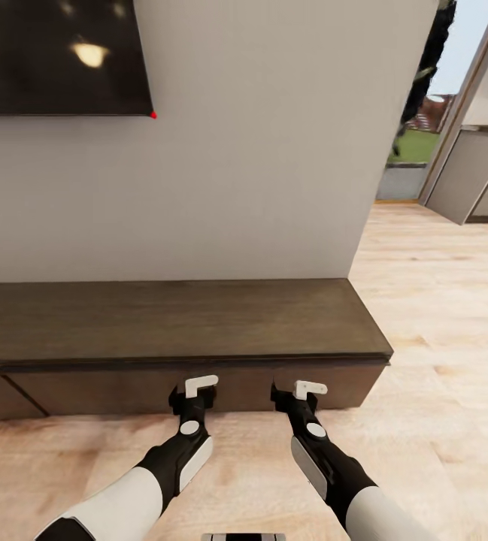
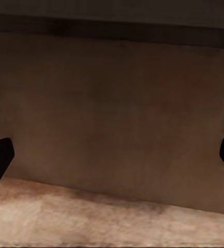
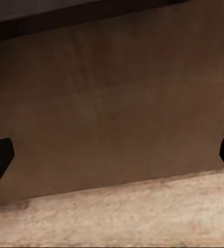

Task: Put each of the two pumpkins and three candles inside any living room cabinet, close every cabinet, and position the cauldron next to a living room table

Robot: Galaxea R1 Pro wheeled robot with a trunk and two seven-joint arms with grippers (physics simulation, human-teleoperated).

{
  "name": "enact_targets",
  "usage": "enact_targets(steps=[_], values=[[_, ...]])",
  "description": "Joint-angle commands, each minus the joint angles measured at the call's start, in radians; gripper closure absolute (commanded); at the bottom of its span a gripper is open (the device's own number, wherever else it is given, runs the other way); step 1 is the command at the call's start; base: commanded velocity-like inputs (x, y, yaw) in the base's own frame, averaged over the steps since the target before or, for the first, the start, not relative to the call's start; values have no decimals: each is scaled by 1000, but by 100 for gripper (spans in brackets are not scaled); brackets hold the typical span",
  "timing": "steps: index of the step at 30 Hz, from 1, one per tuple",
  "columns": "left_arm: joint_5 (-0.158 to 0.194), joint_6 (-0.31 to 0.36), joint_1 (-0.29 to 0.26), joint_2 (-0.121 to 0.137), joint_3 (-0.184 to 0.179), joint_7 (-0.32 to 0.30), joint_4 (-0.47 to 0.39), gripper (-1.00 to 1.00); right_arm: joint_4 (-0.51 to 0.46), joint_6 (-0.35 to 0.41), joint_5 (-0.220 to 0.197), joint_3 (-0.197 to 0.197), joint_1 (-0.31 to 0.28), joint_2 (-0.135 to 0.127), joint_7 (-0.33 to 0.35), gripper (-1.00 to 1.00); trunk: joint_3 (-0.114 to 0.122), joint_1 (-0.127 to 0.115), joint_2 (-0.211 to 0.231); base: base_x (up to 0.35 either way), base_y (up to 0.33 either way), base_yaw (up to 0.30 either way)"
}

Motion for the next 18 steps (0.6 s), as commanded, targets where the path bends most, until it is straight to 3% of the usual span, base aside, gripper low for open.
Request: enact_targets(steps=[1,9,12,14,16,18], values=[[9,-6,-1,0,-7,6,2,-100,1,-6,-11,7,-1,-1,-7,-100,-1,-1,0,-271,5,0],[13,1,-1,0,-3,6,-3,-100,0,7,-12,5,-2,-2,-8,-100,-1,-1,0,-212,1,0],[19,48,-2,0,8,7,-10,-100,-8,77,-13,2,-3,-8,-8,-100,-1,-1,0,-253,0,0],[22,149,-3,0,13,8,-55,-100,-44,159,-14,-2,-4,-11,-9,-100,-1,-1,0,-258,0,0],[28,291,-3,0,29,9,-141,-100,-100,258,-16,-5,-4,-15,-11,-100,-1,-1,0,-228,0,0],[37,443,-3,0,72,11,-235,-100,-146,372,-19,-13,-4,-16,-14,-100,-1,-1,0,-85,0,0]])
